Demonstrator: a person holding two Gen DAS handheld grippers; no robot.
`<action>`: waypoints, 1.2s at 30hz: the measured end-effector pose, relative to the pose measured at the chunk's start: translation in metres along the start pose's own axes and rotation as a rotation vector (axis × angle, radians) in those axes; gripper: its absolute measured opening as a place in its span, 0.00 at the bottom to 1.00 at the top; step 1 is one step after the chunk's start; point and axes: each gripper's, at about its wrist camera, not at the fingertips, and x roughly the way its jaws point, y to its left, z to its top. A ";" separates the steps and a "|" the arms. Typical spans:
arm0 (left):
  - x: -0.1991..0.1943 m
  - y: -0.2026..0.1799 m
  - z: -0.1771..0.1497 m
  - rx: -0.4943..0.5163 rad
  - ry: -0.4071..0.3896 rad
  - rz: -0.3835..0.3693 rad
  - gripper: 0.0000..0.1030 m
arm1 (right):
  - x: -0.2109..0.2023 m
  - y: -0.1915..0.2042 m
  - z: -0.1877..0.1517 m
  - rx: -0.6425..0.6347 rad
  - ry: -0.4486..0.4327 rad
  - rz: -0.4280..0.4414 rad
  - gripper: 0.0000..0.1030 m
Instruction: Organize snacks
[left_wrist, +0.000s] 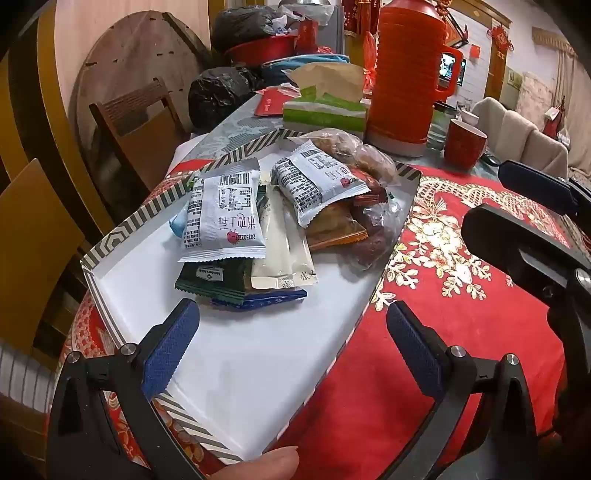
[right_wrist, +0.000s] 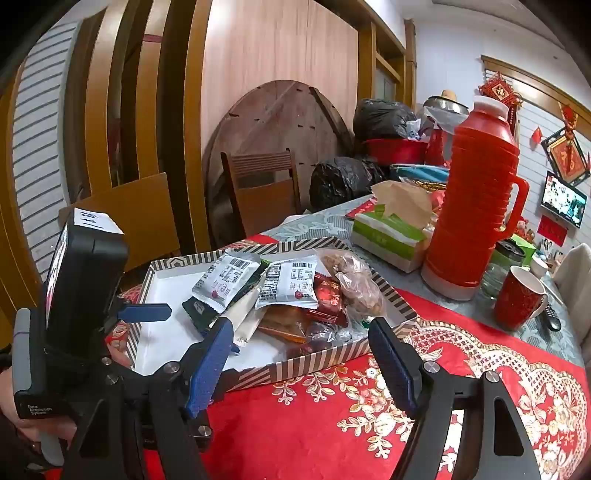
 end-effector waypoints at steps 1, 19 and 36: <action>0.000 0.000 0.000 -0.003 0.006 -0.005 0.99 | 0.000 0.000 0.000 -0.002 0.002 0.001 0.72; 0.000 0.000 0.001 -0.010 0.011 -0.014 0.99 | -0.008 -0.021 0.001 0.036 0.042 0.025 0.72; 0.018 -0.206 -0.008 0.341 0.152 -0.360 0.99 | -0.096 -0.180 -0.133 0.312 0.337 -0.372 0.76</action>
